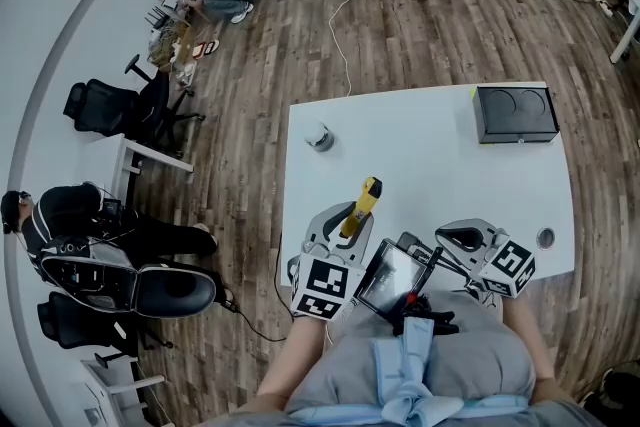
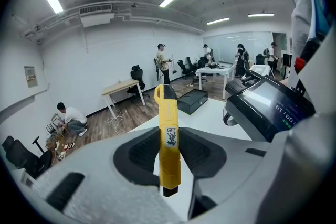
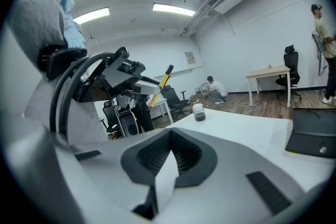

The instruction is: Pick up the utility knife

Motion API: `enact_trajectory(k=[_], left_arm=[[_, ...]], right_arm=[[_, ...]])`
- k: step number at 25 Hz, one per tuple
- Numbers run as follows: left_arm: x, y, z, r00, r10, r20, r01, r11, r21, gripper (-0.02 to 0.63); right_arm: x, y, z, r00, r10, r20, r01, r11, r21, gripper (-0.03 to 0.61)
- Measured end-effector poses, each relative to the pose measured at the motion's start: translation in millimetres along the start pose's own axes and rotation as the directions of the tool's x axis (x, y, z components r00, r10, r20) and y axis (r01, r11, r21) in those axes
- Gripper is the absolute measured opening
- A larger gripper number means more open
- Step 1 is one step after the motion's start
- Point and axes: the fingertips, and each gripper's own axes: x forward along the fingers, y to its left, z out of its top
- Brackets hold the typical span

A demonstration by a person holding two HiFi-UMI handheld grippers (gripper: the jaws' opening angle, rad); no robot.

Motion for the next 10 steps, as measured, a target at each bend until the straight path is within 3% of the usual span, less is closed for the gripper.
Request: enact_trajectory(k=[10], left_arm=[[1.8, 3.3, -5.2, 1.0, 0.003, -0.015, -0.003, 1.0, -0.004, 0.123]], right_arm=[[2.4, -2.1, -2.7, 1.0, -0.006, -0.004, 0.006, 1.0, -0.005, 0.028]])
